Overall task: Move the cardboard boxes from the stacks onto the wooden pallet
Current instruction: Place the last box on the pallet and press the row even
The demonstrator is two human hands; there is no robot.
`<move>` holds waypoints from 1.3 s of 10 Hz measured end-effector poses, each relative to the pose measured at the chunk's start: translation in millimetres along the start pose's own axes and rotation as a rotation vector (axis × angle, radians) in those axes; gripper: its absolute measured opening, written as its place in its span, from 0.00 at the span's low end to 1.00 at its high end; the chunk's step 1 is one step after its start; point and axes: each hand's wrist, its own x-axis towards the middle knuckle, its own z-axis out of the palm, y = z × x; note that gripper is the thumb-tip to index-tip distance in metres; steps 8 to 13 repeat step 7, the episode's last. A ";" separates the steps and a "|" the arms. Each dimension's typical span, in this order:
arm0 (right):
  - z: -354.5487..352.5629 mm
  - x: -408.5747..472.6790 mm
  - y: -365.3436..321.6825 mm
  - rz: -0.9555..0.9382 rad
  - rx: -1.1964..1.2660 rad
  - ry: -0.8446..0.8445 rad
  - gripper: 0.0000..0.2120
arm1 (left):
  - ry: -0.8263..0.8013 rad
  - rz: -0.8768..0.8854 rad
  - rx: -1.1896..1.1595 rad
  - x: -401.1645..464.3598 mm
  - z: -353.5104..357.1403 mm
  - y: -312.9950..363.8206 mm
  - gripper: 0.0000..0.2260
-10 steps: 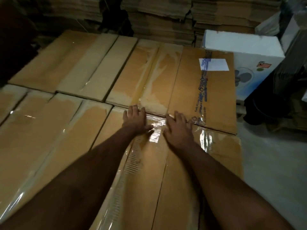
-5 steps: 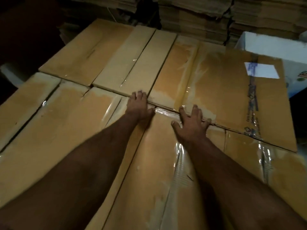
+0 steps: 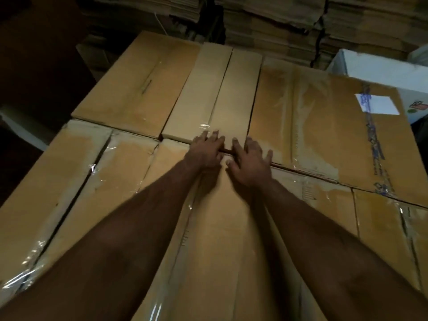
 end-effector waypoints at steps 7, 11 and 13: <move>31.3 75.4 -155.7 -0.192 -0.110 -0.133 0.34 | -0.012 -0.280 -0.092 -36.9 9.8 -161.6 0.30; 31.3 75.4 -155.7 -0.192 -0.110 -0.133 0.34 | -0.012 -0.280 -0.092 -36.9 9.8 -161.6 0.30; 31.3 75.4 -155.7 -0.192 -0.110 -0.133 0.34 | -0.012 -0.280 -0.092 -36.9 9.8 -161.6 0.30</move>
